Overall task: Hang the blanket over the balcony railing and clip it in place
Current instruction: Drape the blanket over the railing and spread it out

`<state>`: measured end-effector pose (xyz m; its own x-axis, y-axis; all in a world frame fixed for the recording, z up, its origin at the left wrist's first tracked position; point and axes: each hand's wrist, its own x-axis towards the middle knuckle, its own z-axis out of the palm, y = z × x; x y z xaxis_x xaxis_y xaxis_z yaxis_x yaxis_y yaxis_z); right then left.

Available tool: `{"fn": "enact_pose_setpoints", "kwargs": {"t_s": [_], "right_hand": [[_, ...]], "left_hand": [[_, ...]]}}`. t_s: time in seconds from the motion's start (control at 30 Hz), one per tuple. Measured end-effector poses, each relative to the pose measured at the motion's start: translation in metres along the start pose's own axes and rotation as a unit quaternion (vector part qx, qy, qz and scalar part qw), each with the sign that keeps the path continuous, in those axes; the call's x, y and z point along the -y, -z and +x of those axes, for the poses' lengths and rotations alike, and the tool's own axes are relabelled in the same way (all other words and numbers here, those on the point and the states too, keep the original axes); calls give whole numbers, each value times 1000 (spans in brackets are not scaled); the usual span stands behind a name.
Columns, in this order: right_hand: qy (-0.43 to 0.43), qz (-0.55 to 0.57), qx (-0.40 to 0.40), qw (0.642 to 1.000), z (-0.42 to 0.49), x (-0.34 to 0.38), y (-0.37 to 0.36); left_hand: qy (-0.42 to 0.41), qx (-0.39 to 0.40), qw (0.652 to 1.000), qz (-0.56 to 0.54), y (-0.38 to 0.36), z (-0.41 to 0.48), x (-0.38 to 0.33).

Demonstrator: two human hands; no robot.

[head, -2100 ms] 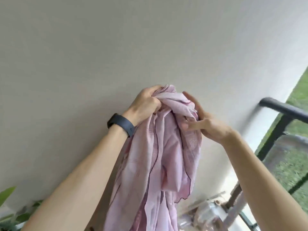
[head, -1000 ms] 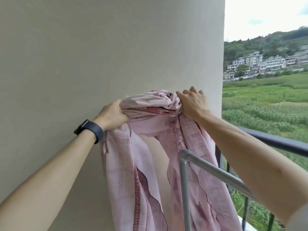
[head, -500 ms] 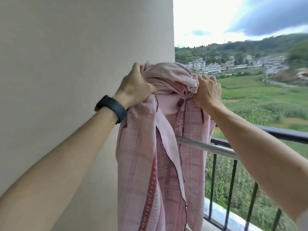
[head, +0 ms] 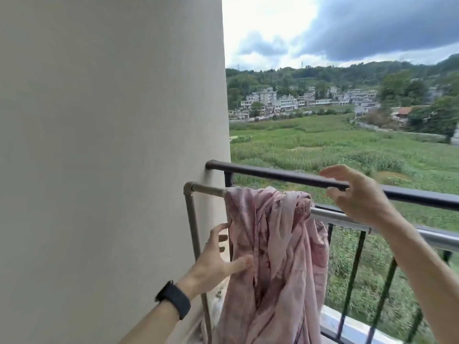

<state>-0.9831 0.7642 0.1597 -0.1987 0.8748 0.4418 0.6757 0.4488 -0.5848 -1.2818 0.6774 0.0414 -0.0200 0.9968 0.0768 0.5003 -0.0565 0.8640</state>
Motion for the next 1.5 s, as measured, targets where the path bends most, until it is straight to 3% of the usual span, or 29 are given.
{"fn": "enact_pose_setpoints", "kwargs": {"t_s": [0.07,0.17,0.37,0.47,0.57,0.67,0.73,0.8,0.9,0.93,1.0,1.07,1.2,1.27,1.4,1.5], "right_hand": [[36,42,-105,993,-38,-3,-21],[51,6,-121,991,-68,-13,-61],[25,-37,-174,984,-86,-3,-114],[-40,22,-197,979,-93,8,-130],[-76,92,-157,980,-91,24,-139],[-42,31,-162,985,-75,37,-145],[-33,-31,-195,980,-59,41,-138],[-63,-73,-246,965,-45,41,-113],[-100,-112,-348,925,-37,37,-70],[-109,-137,-380,908,-42,32,-64],[-133,-201,-409,880,-62,14,-67],[-178,-243,-383,873,-90,-11,-83],[-216,-300,-389,844,-112,-17,-108],[-158,-311,-370,861,-99,6,-122],[-26,-273,-257,927,-54,53,-157],[-15,-276,-166,947,-13,76,-176]], "left_hand": [[39,-71,995,-60,0,13,7],[61,-127,987,-78,-3,29,4],[19,-72,993,-88,-16,45,-19],[-5,-108,987,-116,-17,56,-12],[-36,-84,985,-146,-2,65,-2],[-54,-54,987,-141,26,70,10],[-87,-76,988,-103,54,80,8],[-125,-156,976,-87,89,97,-4],[-177,-251,937,-164,128,119,-32],[-195,-253,931,-178,127,121,-36],[-188,-195,949,-160,105,120,-24],[-121,-139,969,-163,80,113,13],[19,-23,966,-258,74,106,60],[-2,-9,972,-236,81,110,56],[-47,-48,980,-188,104,126,34],[-31,5,976,-217,114,132,28]]}}
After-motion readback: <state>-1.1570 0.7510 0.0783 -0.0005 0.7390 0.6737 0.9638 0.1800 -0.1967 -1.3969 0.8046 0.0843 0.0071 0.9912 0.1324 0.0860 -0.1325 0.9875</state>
